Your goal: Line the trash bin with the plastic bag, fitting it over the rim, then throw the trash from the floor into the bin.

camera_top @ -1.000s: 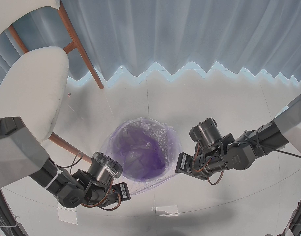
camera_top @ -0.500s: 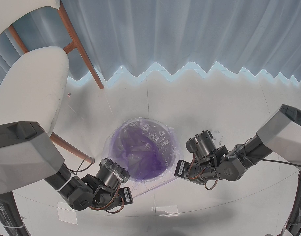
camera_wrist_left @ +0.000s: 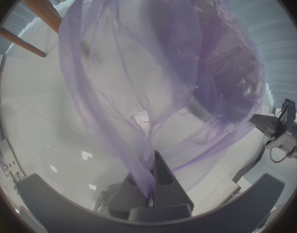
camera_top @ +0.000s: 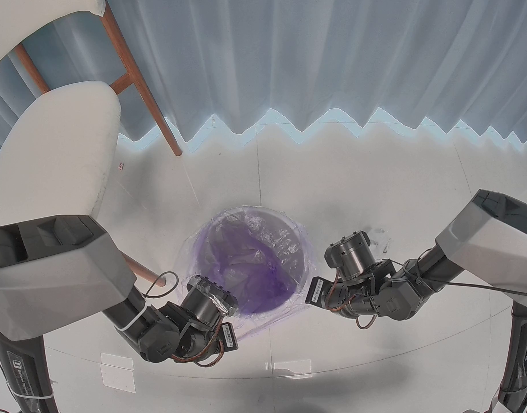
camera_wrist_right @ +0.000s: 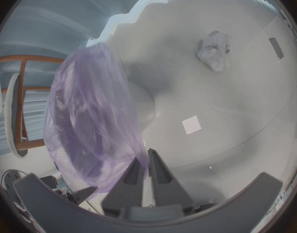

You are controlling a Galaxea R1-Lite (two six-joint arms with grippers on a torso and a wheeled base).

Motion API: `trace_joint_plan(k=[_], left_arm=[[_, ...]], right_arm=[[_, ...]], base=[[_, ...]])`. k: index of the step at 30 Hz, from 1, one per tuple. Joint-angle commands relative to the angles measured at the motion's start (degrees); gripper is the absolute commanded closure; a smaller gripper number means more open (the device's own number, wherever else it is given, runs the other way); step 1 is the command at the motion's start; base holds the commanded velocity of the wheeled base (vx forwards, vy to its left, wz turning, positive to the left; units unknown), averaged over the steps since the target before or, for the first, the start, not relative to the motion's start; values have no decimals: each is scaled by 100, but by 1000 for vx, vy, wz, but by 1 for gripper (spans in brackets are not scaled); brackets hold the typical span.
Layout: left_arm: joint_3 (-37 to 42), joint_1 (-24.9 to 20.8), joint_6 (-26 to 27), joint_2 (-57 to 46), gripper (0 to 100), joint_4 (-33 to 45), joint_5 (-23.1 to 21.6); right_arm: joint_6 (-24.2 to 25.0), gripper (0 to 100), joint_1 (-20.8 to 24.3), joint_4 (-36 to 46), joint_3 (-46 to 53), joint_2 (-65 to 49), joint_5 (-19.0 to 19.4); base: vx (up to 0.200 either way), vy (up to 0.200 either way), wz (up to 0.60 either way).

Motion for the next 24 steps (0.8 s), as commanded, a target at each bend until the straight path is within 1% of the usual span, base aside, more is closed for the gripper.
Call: trace_joint_plan(k=[1,6,11,12,15,16,18,19,21,24], left_arm=[[-51,-19,-7,87,100,-36,-14],[-7,-19,-7,60,100,-36,39],[98,-45,-7,7,100,-45,109],[98,-71,-7,-1,0,-63,118],[116,-106,-16,-10,0,-335,118],[151,-177,-42,-10,0,-616,153],[160,-186,-42,-19,0,-678,162],[371,-273,10,-19,0,-1135,338],[546,-335,19,-98,0,-1407,399],[757,-388,19,-327,0,-1592,425]], right_arm=[[13,0,-52,-54,81,15,36],[180,0,-52,-54,380,-583,71],[162,0,-131,-54,582,-1128,150],[162,0,-148,-62,565,-1181,150],[127,0,-184,-80,486,-1304,159],[118,0,-228,-141,433,-1304,159],[118,0,-236,-159,415,-1295,159],[48,0,-254,-423,354,-1137,159],[-110,0,-289,-625,266,-943,141],[-295,0,-289,-801,187,-820,141]], base=[[0,0,0],[0,0,0],[0,0,0],[0,0,0],[0,0,0],[0,0,0],[0,0,0],[0,0,0],[0,0,0],[0,0,0]])
